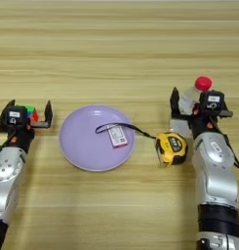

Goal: Move the objects on the table

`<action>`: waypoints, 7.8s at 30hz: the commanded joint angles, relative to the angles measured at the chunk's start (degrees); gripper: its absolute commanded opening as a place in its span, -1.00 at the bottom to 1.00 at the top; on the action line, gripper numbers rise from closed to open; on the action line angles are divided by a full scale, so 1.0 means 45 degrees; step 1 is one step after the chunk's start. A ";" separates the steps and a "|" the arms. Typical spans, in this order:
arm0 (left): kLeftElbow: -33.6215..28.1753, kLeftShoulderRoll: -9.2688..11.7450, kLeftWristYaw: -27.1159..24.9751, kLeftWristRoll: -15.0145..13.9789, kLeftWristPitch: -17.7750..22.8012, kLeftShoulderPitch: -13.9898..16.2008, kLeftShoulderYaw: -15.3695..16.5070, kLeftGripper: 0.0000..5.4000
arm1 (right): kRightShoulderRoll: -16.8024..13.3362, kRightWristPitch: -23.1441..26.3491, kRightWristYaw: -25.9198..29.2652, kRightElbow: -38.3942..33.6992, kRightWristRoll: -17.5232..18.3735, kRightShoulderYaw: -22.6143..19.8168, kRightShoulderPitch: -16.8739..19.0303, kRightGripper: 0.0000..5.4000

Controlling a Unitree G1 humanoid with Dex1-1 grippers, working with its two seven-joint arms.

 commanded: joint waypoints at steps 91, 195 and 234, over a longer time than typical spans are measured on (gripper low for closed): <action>-0.2763 0.0600 -0.3355 0.0482 -0.0374 0.1213 -0.3519 1.00 | 0.0653 0.5017 -0.0082 -0.6247 0.1025 0.2249 -0.1623 0.20; -0.2141 -0.0026 -0.3469 0.0132 -0.0654 0.0508 -0.3439 0.27 | 0.3072 0.6632 0.0550 -0.7831 0.0292 0.7602 0.0355 0.16; -0.2418 0.0577 -0.3376 -0.0330 -0.0658 0.0532 -0.2164 0.16 | 0.2942 0.5767 0.0964 -0.8275 0.0388 0.6782 0.0307 1.00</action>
